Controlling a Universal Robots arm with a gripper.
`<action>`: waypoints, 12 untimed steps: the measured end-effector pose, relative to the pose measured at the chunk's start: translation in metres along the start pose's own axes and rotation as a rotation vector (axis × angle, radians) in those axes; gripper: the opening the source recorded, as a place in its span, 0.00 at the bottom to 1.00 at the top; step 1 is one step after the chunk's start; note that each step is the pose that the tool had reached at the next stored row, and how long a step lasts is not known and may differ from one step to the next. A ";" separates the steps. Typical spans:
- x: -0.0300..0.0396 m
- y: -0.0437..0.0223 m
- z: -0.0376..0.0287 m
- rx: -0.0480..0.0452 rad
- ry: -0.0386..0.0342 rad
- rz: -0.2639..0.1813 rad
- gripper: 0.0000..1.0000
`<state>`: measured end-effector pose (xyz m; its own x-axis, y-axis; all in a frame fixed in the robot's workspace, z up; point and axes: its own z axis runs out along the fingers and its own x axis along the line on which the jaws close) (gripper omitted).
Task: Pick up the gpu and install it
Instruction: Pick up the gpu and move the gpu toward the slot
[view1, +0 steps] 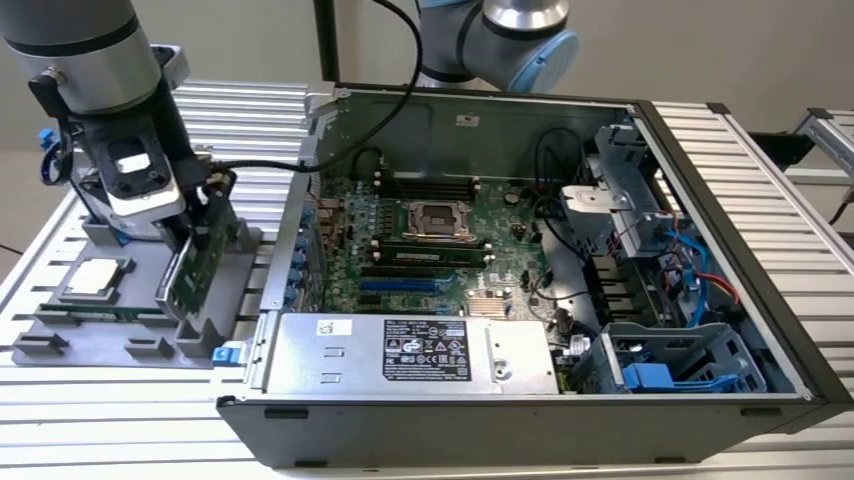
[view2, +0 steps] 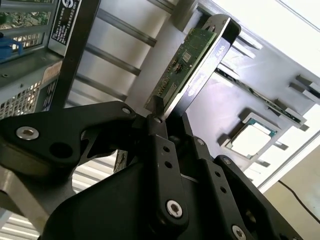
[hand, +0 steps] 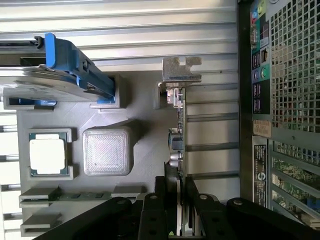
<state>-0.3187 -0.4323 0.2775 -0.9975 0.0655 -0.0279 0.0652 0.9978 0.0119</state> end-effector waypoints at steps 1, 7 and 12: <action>0.0000 0.0000 -0.0012 -0.0001 0.0000 -0.001 0.00; -0.0003 0.0001 -0.0082 -0.0002 0.0001 -0.007 0.00; -0.0004 0.0001 -0.0140 -0.0002 0.0001 -0.008 0.00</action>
<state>-0.3186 -0.4323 0.2916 -0.9979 0.0576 -0.0279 0.0573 0.9983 0.0119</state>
